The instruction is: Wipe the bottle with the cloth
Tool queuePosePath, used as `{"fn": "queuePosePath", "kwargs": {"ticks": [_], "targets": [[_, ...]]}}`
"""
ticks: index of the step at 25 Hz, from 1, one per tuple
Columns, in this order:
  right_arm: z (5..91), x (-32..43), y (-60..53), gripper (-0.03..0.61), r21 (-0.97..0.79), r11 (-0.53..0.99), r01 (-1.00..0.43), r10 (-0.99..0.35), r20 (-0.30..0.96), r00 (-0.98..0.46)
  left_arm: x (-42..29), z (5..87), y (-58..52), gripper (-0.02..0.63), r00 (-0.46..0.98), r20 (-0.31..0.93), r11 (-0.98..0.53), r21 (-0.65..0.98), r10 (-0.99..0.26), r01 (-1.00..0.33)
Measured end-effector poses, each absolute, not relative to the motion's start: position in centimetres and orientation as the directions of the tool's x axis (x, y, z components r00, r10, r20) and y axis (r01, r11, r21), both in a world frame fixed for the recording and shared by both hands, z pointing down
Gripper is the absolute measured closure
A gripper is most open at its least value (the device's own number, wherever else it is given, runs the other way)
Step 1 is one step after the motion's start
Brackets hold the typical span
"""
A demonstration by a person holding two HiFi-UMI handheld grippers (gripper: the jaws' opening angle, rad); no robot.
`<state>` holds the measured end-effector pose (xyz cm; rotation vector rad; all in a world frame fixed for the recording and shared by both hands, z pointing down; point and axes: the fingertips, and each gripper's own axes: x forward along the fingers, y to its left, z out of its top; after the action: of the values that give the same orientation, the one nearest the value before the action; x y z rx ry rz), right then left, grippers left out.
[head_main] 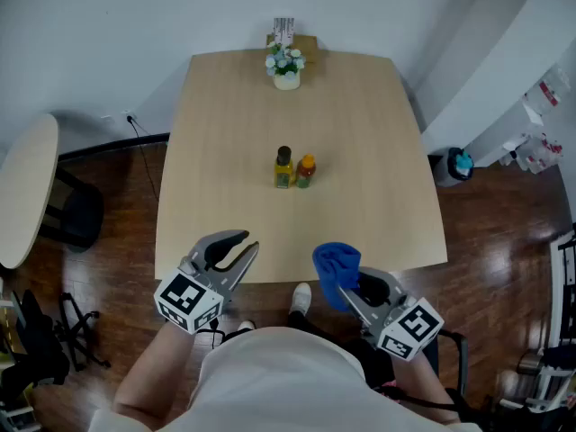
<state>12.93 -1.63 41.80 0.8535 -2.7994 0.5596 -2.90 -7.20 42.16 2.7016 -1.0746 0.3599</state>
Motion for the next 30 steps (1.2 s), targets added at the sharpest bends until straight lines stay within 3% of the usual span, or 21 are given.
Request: {"fn": "queuePosePath", "kwargs": {"ticks": [8,18,23,27,30], "targets": [[43.9,18.7,-7.3,0.479,-0.323,0.773,-0.546,-0.474,0.276,-0.836,1.1,45.5,-19.2,0.459,0.633,0.366,-0.672,0.027,-0.682,-0.740],[44.2,22.4,-8.5,0.479,-0.339,0.696,-0.632,-0.552,0.309,-0.774,2.2,53.6,-30.0,0.371,0.560,0.496,-0.621,0.053,-0.663,-0.782],[45.0,23.5,-8.7,0.479,-0.341,0.653,-0.676,-0.578,0.353,-0.736,3.0,55.2,-31.8,0.373,0.581,0.488,-0.638,0.062,-0.652,-0.768],[44.8,23.8,-8.9,0.479,-0.324,0.630,-0.706,-0.601,0.372,-0.707,3.9,55.4,-31.8,0.445,0.611,0.459,-0.666,0.055,-0.645,-0.744],[44.6,23.5,-9.1,0.479,-0.310,0.624,-0.717,-0.607,0.386,-0.695,4.0,55.3,-31.6,0.454,0.624,0.456,-0.684,0.045,-0.634,-0.728]]}}
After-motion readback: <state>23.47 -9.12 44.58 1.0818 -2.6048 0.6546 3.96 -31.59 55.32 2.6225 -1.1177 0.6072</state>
